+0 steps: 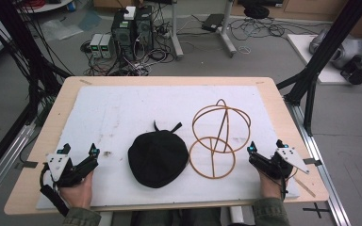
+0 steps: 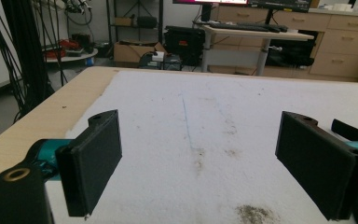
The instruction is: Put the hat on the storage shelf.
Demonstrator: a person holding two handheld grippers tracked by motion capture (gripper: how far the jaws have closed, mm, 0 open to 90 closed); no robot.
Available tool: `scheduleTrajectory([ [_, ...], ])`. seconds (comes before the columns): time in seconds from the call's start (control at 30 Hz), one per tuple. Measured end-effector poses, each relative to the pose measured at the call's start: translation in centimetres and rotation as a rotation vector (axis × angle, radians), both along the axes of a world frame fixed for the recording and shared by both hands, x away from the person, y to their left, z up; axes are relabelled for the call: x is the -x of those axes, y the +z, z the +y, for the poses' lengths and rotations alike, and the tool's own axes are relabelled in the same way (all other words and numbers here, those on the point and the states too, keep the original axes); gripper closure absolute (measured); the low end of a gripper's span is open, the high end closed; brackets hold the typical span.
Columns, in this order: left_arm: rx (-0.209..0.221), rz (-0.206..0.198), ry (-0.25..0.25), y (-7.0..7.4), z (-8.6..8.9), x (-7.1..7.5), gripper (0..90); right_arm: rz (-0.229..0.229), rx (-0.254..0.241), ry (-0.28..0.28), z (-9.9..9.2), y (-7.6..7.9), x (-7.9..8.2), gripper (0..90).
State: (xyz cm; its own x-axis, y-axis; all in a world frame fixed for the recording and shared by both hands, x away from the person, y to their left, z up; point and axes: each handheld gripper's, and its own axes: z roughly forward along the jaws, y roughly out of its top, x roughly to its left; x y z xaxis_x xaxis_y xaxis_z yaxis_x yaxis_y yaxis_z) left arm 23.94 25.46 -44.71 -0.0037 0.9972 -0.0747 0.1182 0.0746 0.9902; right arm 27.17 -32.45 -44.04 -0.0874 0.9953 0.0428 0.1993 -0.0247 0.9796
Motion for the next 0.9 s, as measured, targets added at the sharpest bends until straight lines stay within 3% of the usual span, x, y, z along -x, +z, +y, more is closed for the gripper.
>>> scheduleTrajectory([
  [0.3, 0.008, 0.0, -0.016, 0.03, -0.07, -0.12, 14.5, -0.003, 0.007, 0.003, -0.12, 0.03, 0.04, 3.6],
  [0.53, 0.023, 0.011, -0.058, 0.04, -0.18, -0.39, 14.3, -0.005, -0.001, 0.001, -0.2, 0.01, 0.05, 3.6],
  [0.9, 0.015, 0.012, -0.086, 0.31, -0.29, -0.46, 14.4, -0.002, -0.008, -0.002, -0.42, 0.0, 0.03, 3.6],
])
